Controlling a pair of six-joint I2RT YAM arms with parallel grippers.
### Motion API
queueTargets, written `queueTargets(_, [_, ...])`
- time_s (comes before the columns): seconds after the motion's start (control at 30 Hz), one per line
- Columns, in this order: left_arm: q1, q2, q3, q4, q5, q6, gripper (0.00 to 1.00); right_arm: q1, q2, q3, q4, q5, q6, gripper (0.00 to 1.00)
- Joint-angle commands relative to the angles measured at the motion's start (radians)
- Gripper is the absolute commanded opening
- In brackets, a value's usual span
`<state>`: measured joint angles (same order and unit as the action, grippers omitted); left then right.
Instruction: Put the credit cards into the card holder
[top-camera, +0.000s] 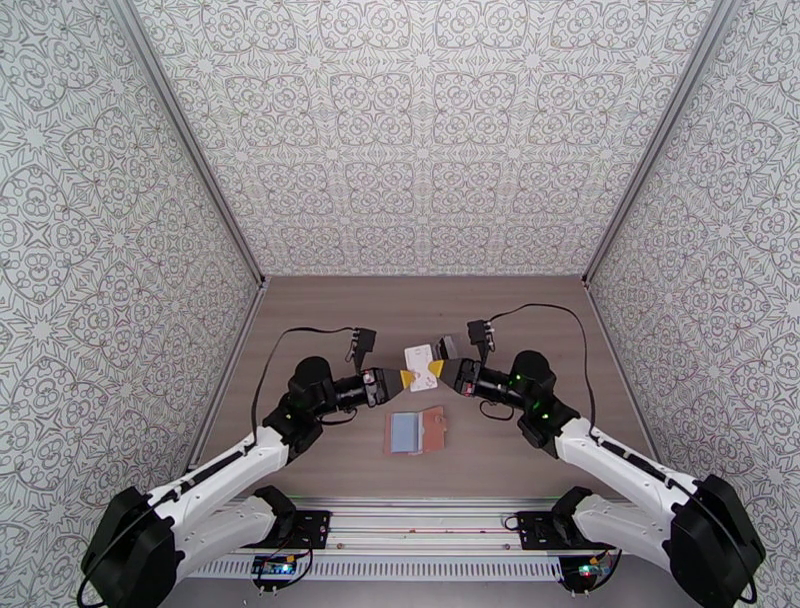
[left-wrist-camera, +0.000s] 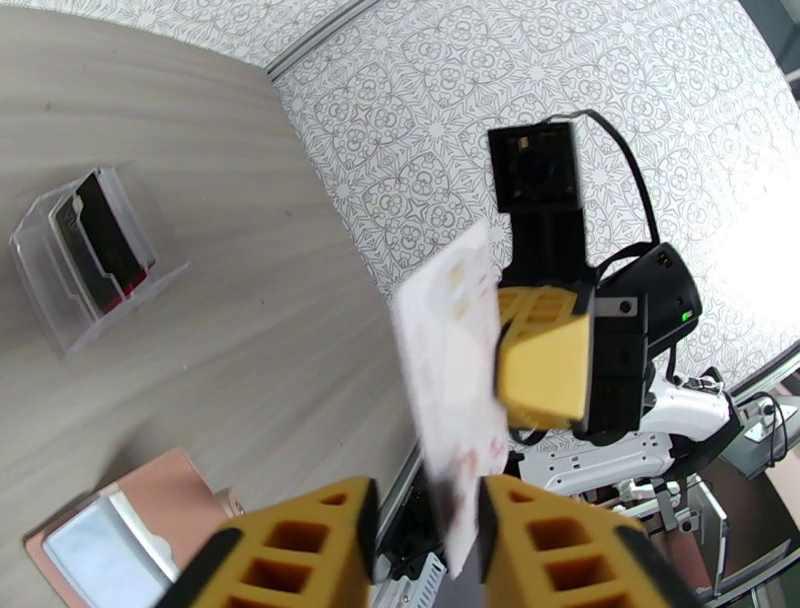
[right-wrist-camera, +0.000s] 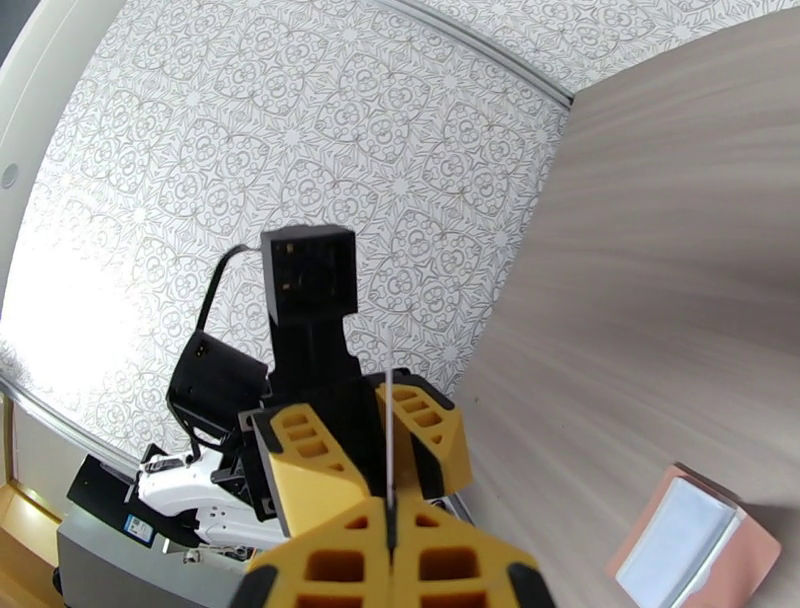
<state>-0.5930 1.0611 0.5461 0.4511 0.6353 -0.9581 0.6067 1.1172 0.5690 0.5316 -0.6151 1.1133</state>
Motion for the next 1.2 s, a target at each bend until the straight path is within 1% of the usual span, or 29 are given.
queueTargets(0.0, [-0.010,0.013,0.027,0.038,0.018,-0.012,0.30,0.010,0.013,-0.023,0.050,-0.027,0.019,0.00])
queueTargets(0.07, [-0.009,0.013,0.027,0.044,0.022,-0.019,0.27,0.013,0.014,-0.026,0.049,-0.030,0.019,0.00])
queueTargets(0.13, [-0.009,0.013,0.028,0.047,0.031,-0.025,0.20,0.012,0.014,-0.030,0.050,-0.032,0.014,0.00])
queueTargets(0.2, [-0.009,0.013,0.028,0.053,0.046,-0.033,0.05,0.011,0.012,-0.031,0.049,-0.037,0.006,0.00])
queueTargets(0.23, [-0.010,0.013,0.029,0.058,0.059,-0.036,0.00,0.012,0.011,-0.029,0.045,-0.043,-0.005,0.00])
queueTargets(0.3, [-0.009,0.003,0.029,0.049,0.078,-0.039,0.00,0.012,0.007,-0.019,0.025,-0.068,-0.045,0.22])
queueTargets(0.33, [-0.008,-0.003,0.030,0.034,0.092,-0.036,0.00,0.012,0.005,-0.009,0.002,-0.090,-0.079,0.28])
queueTargets(0.4, [-0.005,-0.016,0.041,-0.013,0.119,-0.026,0.00,0.012,0.003,0.015,-0.053,-0.136,-0.158,0.34])
queueTargets(0.47, [-0.001,-0.031,0.050,-0.075,0.143,-0.014,0.00,0.011,0.005,0.038,-0.094,-0.199,-0.208,0.37])
queueTargets(0.57, [0.004,-0.061,0.061,-0.169,0.172,0.012,0.00,0.011,0.002,0.059,-0.134,-0.288,-0.265,0.37])
queueTargets(0.7, [0.001,-0.102,0.053,-0.246,0.209,0.027,0.00,0.012,-0.039,0.051,-0.189,-0.333,-0.326,0.36])
queueTargets(0.83, [0.000,-0.146,0.024,-0.238,0.214,0.005,0.00,0.011,-0.072,0.031,-0.177,-0.342,-0.319,0.34])
queueTargets(1.03, [-0.002,-0.150,0.017,-0.205,0.209,-0.015,0.00,0.013,-0.073,0.014,-0.092,-0.361,-0.256,0.31])
queueTargets(1.17, [-0.003,-0.146,0.012,-0.189,0.208,-0.023,0.00,0.014,-0.073,0.020,-0.075,-0.368,-0.236,0.28])
